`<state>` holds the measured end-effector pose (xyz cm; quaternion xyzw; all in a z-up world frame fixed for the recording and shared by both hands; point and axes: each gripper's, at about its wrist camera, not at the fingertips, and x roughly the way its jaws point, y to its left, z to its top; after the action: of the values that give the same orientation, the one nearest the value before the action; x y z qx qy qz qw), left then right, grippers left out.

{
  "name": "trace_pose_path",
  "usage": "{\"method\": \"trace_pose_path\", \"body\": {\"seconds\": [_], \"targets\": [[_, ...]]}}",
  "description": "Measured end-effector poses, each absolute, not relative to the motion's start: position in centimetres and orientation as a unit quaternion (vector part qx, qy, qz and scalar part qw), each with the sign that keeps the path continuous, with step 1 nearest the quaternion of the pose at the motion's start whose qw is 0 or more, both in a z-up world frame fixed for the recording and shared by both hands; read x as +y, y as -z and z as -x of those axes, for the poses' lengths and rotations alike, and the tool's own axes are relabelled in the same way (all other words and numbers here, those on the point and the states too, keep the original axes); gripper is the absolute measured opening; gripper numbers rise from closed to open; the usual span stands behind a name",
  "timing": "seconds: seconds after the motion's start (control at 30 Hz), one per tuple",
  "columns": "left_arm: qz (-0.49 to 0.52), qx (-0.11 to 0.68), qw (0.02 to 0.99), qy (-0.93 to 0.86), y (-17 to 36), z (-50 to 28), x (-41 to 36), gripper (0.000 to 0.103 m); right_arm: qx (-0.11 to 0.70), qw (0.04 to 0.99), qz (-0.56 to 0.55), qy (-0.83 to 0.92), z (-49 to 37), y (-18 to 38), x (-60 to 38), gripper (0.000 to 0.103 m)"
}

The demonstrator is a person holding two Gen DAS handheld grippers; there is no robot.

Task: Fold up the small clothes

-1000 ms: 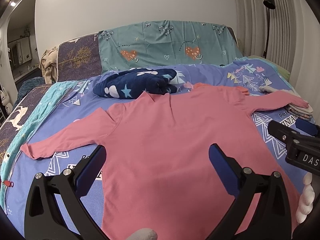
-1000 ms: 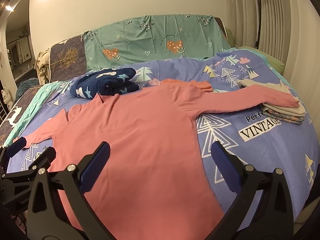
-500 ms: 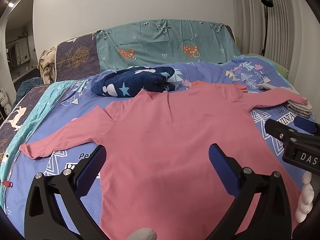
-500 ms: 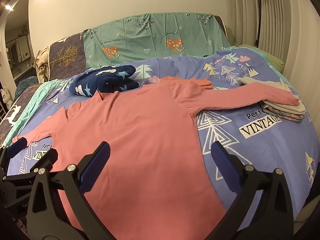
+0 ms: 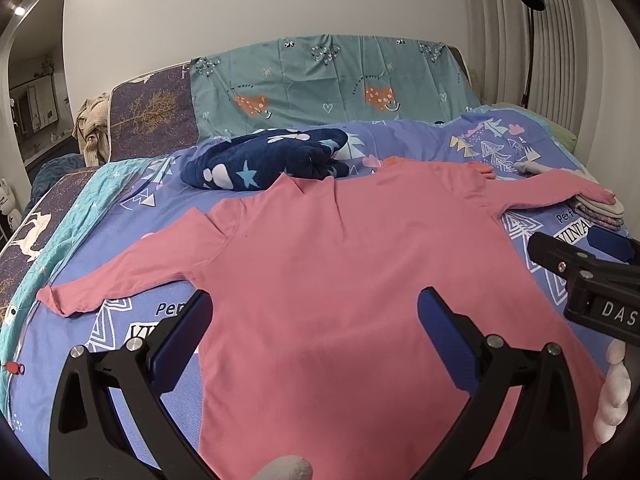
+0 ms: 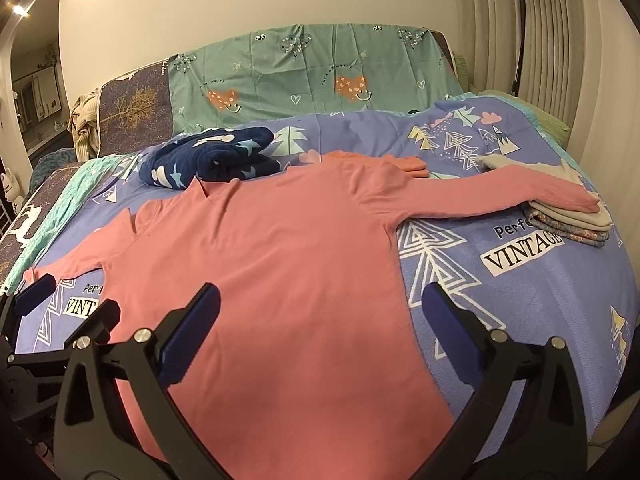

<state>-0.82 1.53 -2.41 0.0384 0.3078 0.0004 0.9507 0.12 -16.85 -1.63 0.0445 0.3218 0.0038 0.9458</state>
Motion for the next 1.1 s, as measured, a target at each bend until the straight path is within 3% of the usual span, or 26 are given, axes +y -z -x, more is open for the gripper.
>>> {"method": "trace_pose_path", "body": {"seconds": [1.1], "targets": [[-0.017,0.314,0.949,-0.032,3.1,0.6,4.8,0.102,0.292,0.956,0.019,-0.002,0.9,0.4,-13.3,0.101]]}}
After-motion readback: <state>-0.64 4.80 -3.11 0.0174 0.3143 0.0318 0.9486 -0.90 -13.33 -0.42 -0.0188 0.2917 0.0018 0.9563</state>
